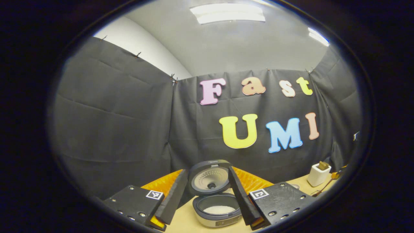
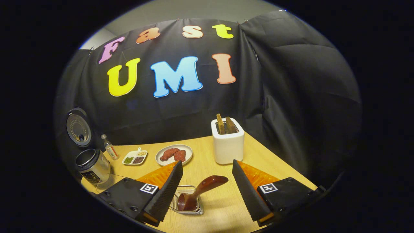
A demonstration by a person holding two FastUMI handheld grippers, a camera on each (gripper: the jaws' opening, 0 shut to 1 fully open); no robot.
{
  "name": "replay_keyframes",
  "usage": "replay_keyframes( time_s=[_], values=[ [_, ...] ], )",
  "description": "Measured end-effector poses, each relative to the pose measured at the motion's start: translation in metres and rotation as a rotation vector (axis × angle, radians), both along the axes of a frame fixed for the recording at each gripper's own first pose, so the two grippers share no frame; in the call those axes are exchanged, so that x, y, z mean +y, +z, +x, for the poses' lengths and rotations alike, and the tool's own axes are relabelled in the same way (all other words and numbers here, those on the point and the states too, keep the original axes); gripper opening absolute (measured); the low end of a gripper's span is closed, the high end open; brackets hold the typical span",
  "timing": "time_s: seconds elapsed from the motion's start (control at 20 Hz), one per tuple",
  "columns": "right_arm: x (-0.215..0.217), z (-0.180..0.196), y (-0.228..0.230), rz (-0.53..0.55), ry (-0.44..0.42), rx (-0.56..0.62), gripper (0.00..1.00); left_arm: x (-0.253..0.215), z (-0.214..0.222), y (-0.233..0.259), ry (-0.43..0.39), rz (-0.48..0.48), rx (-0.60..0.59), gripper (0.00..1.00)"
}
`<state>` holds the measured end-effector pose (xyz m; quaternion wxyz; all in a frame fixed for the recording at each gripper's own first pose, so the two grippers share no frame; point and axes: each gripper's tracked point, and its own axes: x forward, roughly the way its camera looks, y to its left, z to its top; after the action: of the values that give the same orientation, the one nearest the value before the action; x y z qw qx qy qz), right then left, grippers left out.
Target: Close the left gripper, press the button to open the rice cooker; take a wooden spoon from the chopstick holder with the right hand, scoop a spoonful of rice and pour it into the rice cooker, then put the wooden spoon back into the chopstick holder.
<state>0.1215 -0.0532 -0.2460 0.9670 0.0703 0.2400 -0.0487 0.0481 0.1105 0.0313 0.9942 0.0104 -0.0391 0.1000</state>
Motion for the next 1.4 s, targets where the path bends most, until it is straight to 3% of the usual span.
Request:
replay_keyframes(
  time_s=[0.05,0.1,0.25,0.35,0.7,0.8,0.9,1.05,1.1,1.4],
  values=[
    [0.0,0.0,-0.008,0.007,0.0,0.018,0.92,0.004,-0.002,-0.002,0.01,-0.006,0.006,0.8],
    [0.001,-0.002,-0.015,0.018,0.0,0.037,0.98,0.007,-0.002,-0.003,0.016,-0.011,0.009,0.81],
    [0.009,-0.005,-0.036,0.081,0.007,0.088,0.97,0.014,-0.008,-0.008,0.034,-0.016,0.022,0.81],
    [0.015,-0.005,-0.05,0.14,0.004,0.124,0.91,0.017,-0.011,-0.008,0.043,-0.012,0.025,0.8],
    [0.036,-0.004,-0.075,0.295,-0.005,0.198,0.25,0.031,-0.016,-0.009,0.064,-0.002,0.034,0.81],
    [0.04,-0.012,-0.077,0.305,0.013,0.215,0.25,0.034,-0.015,-0.01,0.063,-0.005,0.037,0.81],
    [0.039,-0.008,-0.07,0.295,-0.003,0.211,0.13,0.037,-0.013,-0.012,0.063,-0.011,0.038,0.8],
    [0.046,-0.002,-0.063,0.213,0.032,0.181,0.13,0.039,-0.01,-0.013,0.056,-0.019,0.035,0.8],
    [0.047,-0.002,-0.054,0.187,0.042,0.161,0.08,0.042,-0.009,-0.013,0.056,-0.02,0.033,0.82],
    [0.05,0.008,0.001,0.083,0.059,0.062,0.08,0.043,0.006,-0.02,0.033,-0.039,0.031,0.82]
  ],
)
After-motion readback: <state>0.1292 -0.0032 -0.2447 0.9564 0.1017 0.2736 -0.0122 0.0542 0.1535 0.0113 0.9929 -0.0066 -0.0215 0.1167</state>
